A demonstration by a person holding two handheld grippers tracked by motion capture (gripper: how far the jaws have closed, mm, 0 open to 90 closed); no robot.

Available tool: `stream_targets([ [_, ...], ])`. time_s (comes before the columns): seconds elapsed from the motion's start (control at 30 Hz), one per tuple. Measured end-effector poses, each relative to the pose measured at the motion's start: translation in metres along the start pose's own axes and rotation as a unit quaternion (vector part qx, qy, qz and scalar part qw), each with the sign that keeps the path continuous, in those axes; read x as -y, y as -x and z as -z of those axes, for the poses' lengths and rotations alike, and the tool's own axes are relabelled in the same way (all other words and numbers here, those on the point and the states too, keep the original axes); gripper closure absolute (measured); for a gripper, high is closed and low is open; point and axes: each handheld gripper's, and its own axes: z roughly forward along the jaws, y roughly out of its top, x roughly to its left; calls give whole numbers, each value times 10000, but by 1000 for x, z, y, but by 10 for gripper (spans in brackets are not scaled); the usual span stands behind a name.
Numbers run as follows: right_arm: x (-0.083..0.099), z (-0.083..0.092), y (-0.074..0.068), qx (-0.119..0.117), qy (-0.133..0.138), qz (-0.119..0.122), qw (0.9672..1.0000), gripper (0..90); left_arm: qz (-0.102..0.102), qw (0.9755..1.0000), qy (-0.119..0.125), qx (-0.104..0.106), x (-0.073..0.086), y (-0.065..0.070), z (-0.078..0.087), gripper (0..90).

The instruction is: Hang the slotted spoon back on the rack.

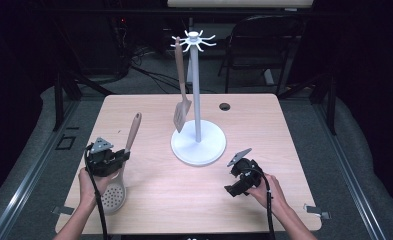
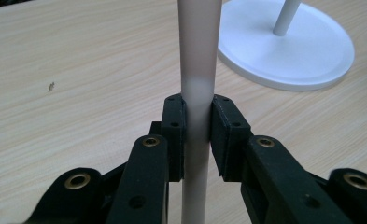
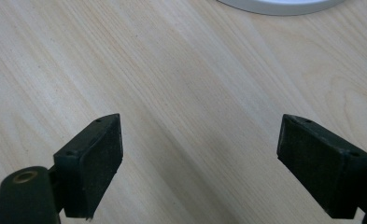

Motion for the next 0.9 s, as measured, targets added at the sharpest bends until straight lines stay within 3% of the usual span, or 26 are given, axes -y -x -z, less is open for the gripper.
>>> stream_targets([
  [0.2, 0, 1, 1, -1, -45, 14, 10000, 139, -99, 9999, 99, 32, -7, 7, 7, 767],
  [0.5, 0, 0, 1, 17, -71, 53, 10000, 140, -100, 9982, 584, 29, -15, 16, 21, 768],
  [0.73, 2, 1, 2, 22, -49, -2, 10000, 140, -155, 9932, 1155, 3, -23, 27, 35, 769],
  [0.9, 3, 1, 2, 46, -86, 3, 10000, 140, -247, 9904, 1357, 46, -31, 35, 38, 769],
])
